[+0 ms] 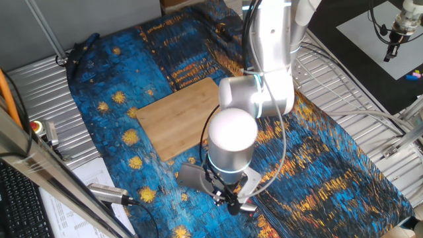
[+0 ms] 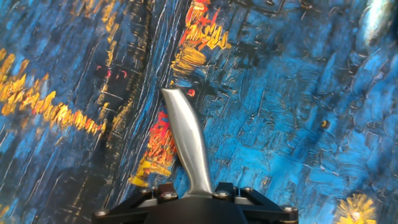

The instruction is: Put the knife on the cutting board

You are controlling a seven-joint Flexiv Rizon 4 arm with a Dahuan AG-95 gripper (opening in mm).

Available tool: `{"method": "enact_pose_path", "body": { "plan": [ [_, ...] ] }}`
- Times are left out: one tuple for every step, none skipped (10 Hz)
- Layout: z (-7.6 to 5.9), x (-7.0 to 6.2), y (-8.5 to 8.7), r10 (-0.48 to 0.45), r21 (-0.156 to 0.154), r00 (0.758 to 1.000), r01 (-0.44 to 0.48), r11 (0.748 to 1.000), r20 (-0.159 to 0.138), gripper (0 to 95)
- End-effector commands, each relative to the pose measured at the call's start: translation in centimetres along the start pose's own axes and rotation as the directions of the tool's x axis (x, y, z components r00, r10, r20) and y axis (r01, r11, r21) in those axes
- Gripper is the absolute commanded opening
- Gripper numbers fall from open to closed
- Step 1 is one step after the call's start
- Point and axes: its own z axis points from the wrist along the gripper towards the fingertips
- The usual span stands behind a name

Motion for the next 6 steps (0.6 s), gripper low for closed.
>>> {"method": "enact_pose_path", "body": {
  "plan": [
    [-0.04,-0.14,-0.04,-0.045,-0.026,0.998,0.044,0.999,-0.035,38.0],
    [-0.04,-0.14,-0.04,-0.068,-0.026,0.997,0.067,0.997,-0.036,38.0],
    [-0.04,-0.14,-0.04,-0.068,-0.029,0.996,0.067,0.997,-0.057,38.0],
    [-0.04,-0.14,-0.04,-0.069,-0.029,0.994,0.067,0.997,-0.083,38.0],
    [0.2,-0.13,-0.08,-0.053,-0.013,0.994,0.052,0.999,-0.091,38.0],
    [0.64,-0.05,-0.13,-0.063,0.004,0.993,0.064,0.998,-0.095,38.0]
  ]
}}
